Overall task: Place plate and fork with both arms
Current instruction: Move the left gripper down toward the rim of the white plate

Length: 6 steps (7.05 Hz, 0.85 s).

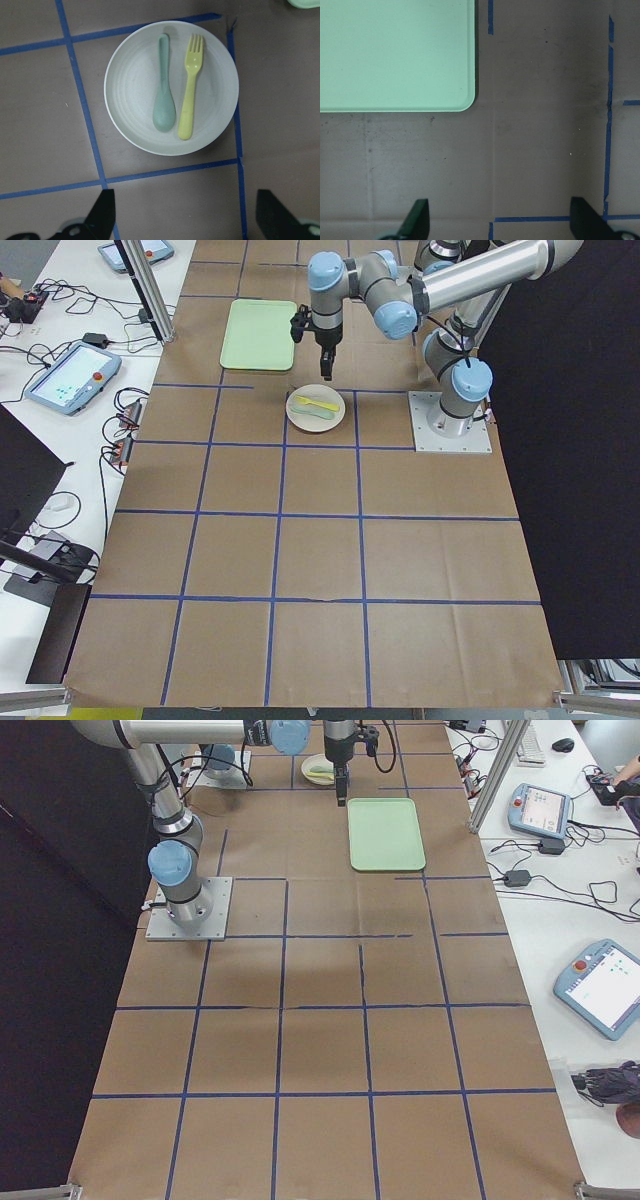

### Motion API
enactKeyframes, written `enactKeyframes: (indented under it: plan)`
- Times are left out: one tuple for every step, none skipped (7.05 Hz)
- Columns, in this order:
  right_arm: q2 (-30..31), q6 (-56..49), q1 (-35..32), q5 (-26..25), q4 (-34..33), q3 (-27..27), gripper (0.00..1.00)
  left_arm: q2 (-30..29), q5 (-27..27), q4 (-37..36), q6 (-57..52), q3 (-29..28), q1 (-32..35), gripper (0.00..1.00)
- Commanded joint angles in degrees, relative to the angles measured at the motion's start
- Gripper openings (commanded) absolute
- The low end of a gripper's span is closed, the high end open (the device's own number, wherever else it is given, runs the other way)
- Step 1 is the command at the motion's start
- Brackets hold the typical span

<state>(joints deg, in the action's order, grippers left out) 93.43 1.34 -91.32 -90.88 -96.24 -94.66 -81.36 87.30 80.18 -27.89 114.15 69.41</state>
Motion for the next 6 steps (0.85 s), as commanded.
enactKeyframes:
  plan:
    - [0.2,0.0,0.0,0.0,0.0,0.0,1.0,-1.8,-1.6,-6.3,-3.8,5.5,-3.1,1.0]
    - [0.2,0.0,0.0,0.0,0.0,-0.1,1.0,-4.9,-1.7,-8.7,-8.5,5.5,-3.3,1.0]
    - [0.2,0.0,0.0,0.0,0.0,-0.1,1.0,-9.0,-1.9,-13.9,-13.6,5.5,-4.1,1.0]
    - [0.2,0.1,0.0,0.0,0.0,-0.1,1.0,-12.7,-2.1,-15.7,-16.1,5.5,-6.5,1.0]
    - [0.2,0.0,0.0,0.0,0.0,-0.1,1.0,-15.6,-5.7,-16.0,-16.2,5.5,-9.4,1.0]
    - [0.2,0.0,0.0,0.0,0.0,-0.1,1.0,-17.8,-6.7,-18.0,-16.1,5.6,-10.3,1.0]
